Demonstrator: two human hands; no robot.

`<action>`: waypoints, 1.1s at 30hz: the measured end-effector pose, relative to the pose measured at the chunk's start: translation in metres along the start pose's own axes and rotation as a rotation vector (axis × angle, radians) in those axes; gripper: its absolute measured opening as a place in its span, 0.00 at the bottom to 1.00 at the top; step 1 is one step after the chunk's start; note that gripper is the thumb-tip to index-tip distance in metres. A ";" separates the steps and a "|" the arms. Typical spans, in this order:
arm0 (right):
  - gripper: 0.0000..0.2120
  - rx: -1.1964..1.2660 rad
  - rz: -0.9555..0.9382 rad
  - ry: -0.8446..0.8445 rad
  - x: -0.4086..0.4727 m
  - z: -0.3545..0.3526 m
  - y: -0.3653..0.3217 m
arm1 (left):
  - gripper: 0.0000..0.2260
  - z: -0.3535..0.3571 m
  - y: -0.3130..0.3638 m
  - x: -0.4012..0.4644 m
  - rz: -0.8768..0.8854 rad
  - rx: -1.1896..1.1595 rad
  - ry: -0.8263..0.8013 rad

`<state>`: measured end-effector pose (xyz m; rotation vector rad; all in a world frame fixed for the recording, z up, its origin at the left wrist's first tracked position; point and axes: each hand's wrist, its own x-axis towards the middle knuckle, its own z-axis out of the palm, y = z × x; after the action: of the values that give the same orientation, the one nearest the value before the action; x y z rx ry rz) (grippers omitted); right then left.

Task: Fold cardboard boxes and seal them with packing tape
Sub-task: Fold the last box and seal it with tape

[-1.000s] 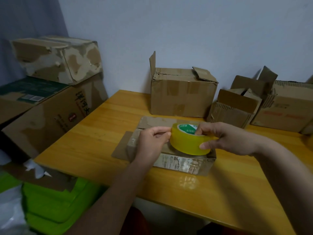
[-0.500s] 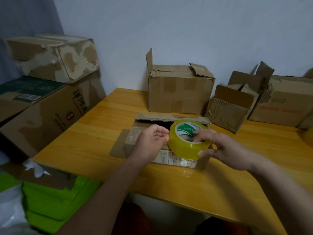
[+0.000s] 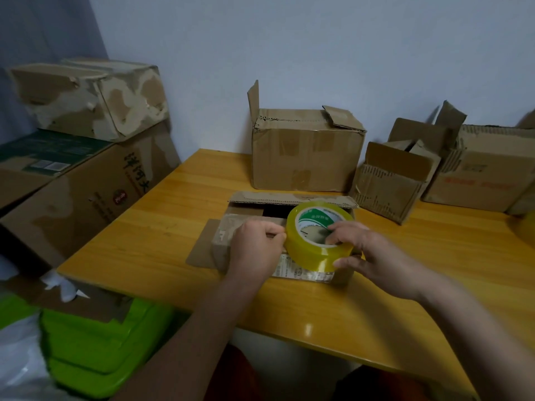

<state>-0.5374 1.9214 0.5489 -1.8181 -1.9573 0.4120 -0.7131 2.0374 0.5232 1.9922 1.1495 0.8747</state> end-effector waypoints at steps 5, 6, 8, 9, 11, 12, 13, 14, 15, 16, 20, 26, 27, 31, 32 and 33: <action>0.13 -0.002 -0.004 -0.009 -0.004 -0.002 -0.003 | 0.03 -0.001 -0.002 -0.001 -0.005 -0.080 0.011; 0.14 -0.005 -0.009 -0.008 -0.004 -0.002 -0.003 | 0.05 -0.002 -0.001 -0.001 0.018 -0.088 0.013; 0.15 -0.018 -0.007 -0.017 -0.006 -0.003 -0.004 | 0.08 -0.001 0.001 -0.002 0.070 -0.075 0.022; 0.15 -0.024 -0.005 -0.022 -0.006 -0.004 -0.004 | 0.08 0.000 0.002 -0.004 0.098 -0.064 0.034; 0.16 -0.008 0.006 -0.024 -0.008 -0.007 -0.003 | 0.09 0.003 0.004 -0.008 0.160 -0.090 0.075; 0.16 0.024 0.021 -0.022 -0.009 -0.009 -0.003 | 0.09 0.004 0.005 -0.011 0.190 -0.132 0.097; 0.17 0.063 0.037 -0.017 -0.010 -0.011 -0.003 | 0.09 0.005 0.007 -0.012 0.212 -0.180 0.118; 0.17 0.096 0.048 -0.008 -0.010 -0.013 -0.004 | 0.09 0.005 0.009 -0.013 0.217 -0.227 0.133; 0.17 0.117 0.057 0.002 -0.010 -0.014 -0.004 | 0.09 0.004 0.011 -0.013 0.200 -0.276 0.133; 0.17 0.125 0.062 0.012 -0.011 -0.015 -0.005 | 0.09 0.004 0.011 -0.012 0.173 -0.333 0.118; 0.17 0.105 0.068 0.049 -0.010 -0.018 -0.017 | 0.03 0.003 0.009 -0.009 0.072 -0.452 0.073; 0.33 -0.257 -0.022 0.304 0.006 -0.007 -0.037 | 0.09 0.004 0.024 -0.002 -0.012 -0.248 0.338; 0.33 -0.271 -0.051 0.479 0.013 -0.004 -0.033 | 0.09 0.002 0.025 0.001 -0.058 -0.273 0.340; 0.24 0.525 0.085 0.897 0.045 0.007 -0.043 | 0.06 0.003 0.028 0.008 -0.260 -0.624 0.204; 0.18 0.731 0.157 0.883 0.053 0.014 -0.046 | 0.07 0.003 0.030 0.009 -0.278 -0.682 0.192; 0.12 0.836 0.234 0.866 0.060 0.020 -0.047 | 0.07 0.002 0.031 0.010 -0.282 -0.712 0.203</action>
<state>-0.5910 1.9777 0.5618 -1.3103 -0.7979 0.3473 -0.6938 2.0339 0.5496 1.1587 1.0026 1.1506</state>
